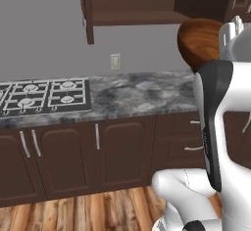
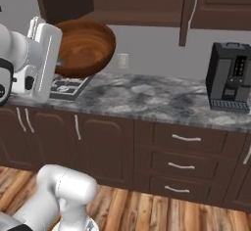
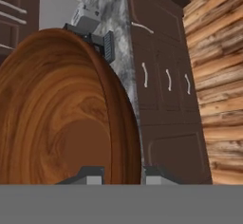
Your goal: Move the bowls from the cabinet to the plates on the dining table.
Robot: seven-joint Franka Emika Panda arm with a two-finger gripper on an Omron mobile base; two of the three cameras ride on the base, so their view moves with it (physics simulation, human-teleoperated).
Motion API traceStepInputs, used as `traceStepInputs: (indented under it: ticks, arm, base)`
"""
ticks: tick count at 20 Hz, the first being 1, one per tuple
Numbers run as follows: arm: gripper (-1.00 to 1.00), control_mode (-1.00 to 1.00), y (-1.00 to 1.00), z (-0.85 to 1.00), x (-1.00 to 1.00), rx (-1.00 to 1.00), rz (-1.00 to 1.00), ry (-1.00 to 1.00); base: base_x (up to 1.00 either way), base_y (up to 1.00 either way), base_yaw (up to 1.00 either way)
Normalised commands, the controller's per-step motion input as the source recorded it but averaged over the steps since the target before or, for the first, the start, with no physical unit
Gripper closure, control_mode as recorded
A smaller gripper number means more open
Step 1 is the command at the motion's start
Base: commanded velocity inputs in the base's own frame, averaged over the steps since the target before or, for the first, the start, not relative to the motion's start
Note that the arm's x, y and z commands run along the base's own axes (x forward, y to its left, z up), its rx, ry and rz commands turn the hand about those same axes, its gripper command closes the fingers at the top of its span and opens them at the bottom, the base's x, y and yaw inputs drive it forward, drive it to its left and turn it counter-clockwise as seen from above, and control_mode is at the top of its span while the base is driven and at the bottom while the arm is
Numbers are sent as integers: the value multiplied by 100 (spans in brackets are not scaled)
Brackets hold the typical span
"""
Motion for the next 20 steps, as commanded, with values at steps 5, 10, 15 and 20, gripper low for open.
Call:
traceStepInputs:
  ticks: [5, 10, 15, 20]
  arm:
    - [100, 100, 0, 0, 0, 0, 0, 0]
    - [100, 100, 0, 0, 0, 0, 0, 0]
    - [100, 100, 0, 0, 0, 0, 0, 0]
    - [100, 100, 0, 0, 0, 0, 0, 0]
  base:
    - [-1, 0, 25]
    - [0, 0, 25]
    - [0, 0, 25]
    - [0, 0, 25]
